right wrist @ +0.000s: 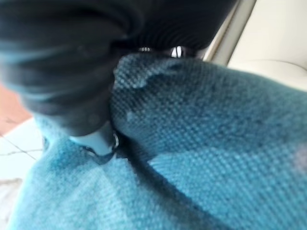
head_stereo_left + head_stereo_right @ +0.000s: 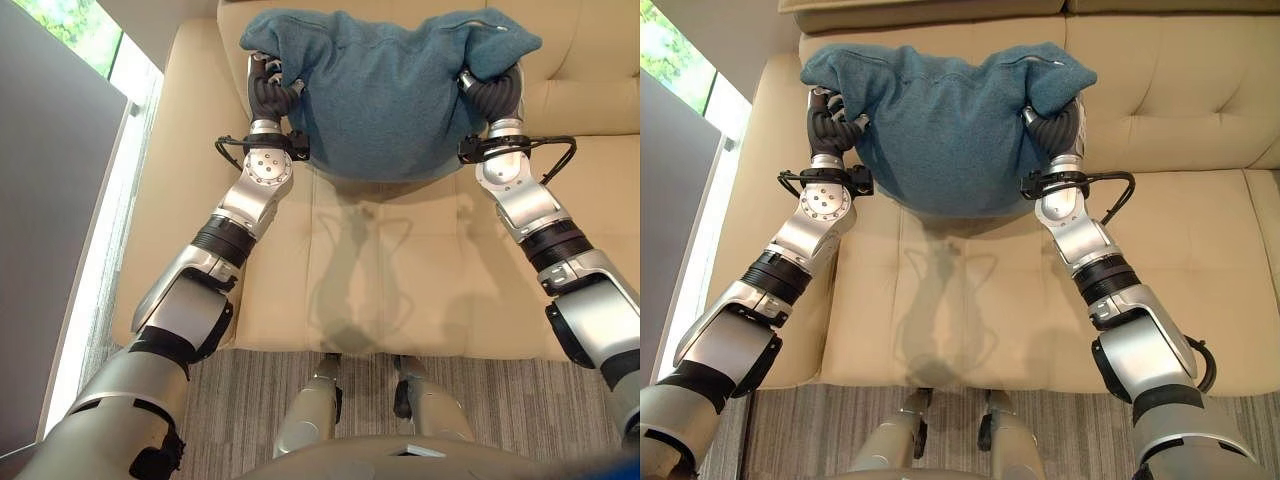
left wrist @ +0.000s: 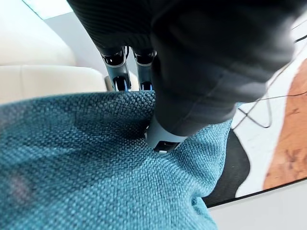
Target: Pick up all the scattered cushions and arrange them neatly on the sofa.
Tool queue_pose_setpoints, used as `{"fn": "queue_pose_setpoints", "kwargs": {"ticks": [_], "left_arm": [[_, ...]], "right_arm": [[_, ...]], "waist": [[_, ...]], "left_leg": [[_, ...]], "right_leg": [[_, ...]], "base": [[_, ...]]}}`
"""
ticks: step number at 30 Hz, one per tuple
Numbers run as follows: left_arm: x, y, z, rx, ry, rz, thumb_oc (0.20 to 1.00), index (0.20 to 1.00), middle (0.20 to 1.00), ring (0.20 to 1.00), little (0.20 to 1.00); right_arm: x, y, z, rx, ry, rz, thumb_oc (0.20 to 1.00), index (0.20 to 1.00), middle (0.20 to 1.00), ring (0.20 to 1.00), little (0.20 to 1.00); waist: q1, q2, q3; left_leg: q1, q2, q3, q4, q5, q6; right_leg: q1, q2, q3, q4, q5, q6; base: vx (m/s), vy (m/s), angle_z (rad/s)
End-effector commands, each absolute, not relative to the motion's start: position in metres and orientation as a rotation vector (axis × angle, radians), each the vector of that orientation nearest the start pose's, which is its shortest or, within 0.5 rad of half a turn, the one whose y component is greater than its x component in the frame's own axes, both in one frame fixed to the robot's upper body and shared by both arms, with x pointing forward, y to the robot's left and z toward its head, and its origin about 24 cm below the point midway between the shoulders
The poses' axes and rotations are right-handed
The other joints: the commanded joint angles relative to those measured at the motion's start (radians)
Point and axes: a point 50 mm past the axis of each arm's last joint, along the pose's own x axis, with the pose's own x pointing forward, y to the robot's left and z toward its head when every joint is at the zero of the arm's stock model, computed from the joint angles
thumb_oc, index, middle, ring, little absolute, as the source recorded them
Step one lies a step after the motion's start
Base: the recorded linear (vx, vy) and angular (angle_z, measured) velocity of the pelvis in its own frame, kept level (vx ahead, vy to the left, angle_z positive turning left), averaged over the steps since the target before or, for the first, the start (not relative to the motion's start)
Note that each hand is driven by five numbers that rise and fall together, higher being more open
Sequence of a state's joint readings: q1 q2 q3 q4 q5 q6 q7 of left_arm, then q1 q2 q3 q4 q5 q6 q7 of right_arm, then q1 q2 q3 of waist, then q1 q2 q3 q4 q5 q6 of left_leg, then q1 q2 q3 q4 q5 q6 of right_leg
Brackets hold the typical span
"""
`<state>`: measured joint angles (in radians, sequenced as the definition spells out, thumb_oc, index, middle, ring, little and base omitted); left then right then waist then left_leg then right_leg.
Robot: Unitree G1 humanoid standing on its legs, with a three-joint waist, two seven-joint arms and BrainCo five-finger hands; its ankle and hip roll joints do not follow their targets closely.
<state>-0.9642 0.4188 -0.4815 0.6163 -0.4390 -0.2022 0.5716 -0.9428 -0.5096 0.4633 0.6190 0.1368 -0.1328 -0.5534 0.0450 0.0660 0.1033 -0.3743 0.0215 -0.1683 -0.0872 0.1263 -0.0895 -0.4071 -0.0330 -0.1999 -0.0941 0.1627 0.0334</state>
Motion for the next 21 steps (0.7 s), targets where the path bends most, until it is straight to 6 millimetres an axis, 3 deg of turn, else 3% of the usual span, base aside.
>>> {"fn": "queue_pose_setpoints", "kwargs": {"ticks": [1, 9, 16, 17, 18, 19, 21], "left_arm": [[0.376, 0.089, 0.262, 0.131, -0.713, 0.026, 0.200, 0.200, 0.200, 0.200, 0.200], [0.367, 0.083, 0.224, 0.076, -0.630, -0.005, 0.200, 0.200, 0.200, 0.200, 0.200], [0.386, 0.090, 0.211, 0.150, -0.520, 0.052, 0.200, 0.200, 0.200, 0.200, 0.200], [0.390, 0.094, 0.215, 0.179, -0.517, 0.068, 0.953, 0.953, 0.953, 0.953, 0.953], [0.393, 0.096, 0.219, 0.201, -0.519, 0.079, 1.000, 1.000, 1.000, 1.000, 1.000], [0.397, 0.100, 0.226, 0.237, -0.526, 0.103, 1.000, 1.000, 1.000, 1.000, 1.000], [0.402, 0.114, 0.244, 0.315, -0.563, 0.157, 1.000, 1.000, 1.000, 1.000, 1.000]], "right_arm": [[0.376, -0.106, 0.262, -0.378, -0.752, -0.088, 0.200, 0.200, 0.200, 0.200, 0.200], [0.373, -0.108, 0.229, -0.369, -0.672, -0.080, 0.200, 0.200, 0.200, 0.200, 0.200], [0.384, -0.118, 0.236, -0.405, -0.656, -0.149, 0.200, 0.200, 0.200, 0.200, 0.200], [0.386, -0.120, 0.239, -0.427, -0.657, -0.173, 0.200, 0.200, 0.200, 0.200, 0.200], [0.388, -0.124, 0.241, -0.458, -0.658, -0.196, 0.555, 0.555, 0.555, 0.555, 0.555], [0.392, -0.129, 0.248, -0.500, -0.666, -0.238, 1.000, 1.000, 1.000, 1.000, 1.000], [0.397, -0.144, 0.260, -0.601, -0.674, -0.329, 1.000, 1.000, 1.000, 1.000, 1.000]], "waist": [[-0.001, -0.048, -0.020], [0.008, -0.050, 0.018], [0.001, -0.064, 0.042], [-0.002, -0.064, 0.044], [-0.005, -0.063, 0.045], [-0.007, -0.061, 0.044], [-0.009, -0.059, 0.044]], "left_leg": [[-0.005, -0.046, 0.076, 0.000, -0.022, -0.013], [-0.003, -0.051, 0.076, 0.000, -0.024, -0.015], [-0.068, -0.045, 0.078, 0.000, -0.008, -0.024], [-0.079, -0.044, 0.079, 0.000, -0.005, -0.024], [-0.084, -0.044, 0.080, 0.000, -0.004, -0.025], [-0.091, -0.043, 0.083, 0.000, -0.002, -0.025], [-0.098, -0.044, 0.087, 0.000, 0.000, -0.026]], "right_leg": [[0.050, -0.029, 0.018, 0.007, -0.084, 0.124], [0.052, -0.037, 0.016, 0.007, -0.085, 0.119], [-0.020, -0.036, 0.018, 0.007, -0.066, 0.125], [-0.032, -0.037, 0.019, 0.007, -0.063, 0.128], [-0.039, -0.037, 0.021, 0.007, -0.061, 0.129], [-0.047, -0.036, 0.024, 0.007, -0.058, 0.131], [-0.057, -0.036, 0.027, 0.007, -0.055, 0.135]], "base": [[0.00, 0.041, -0.04], [-0.01, 0.012, 0.00], [-0.02, -0.006, 0.05], [0.00, 0.000, 0.00], [0.00, 0.000, 0.00], [0.00, 0.000, 0.00], [0.00, 0.000, 0.00]]}}
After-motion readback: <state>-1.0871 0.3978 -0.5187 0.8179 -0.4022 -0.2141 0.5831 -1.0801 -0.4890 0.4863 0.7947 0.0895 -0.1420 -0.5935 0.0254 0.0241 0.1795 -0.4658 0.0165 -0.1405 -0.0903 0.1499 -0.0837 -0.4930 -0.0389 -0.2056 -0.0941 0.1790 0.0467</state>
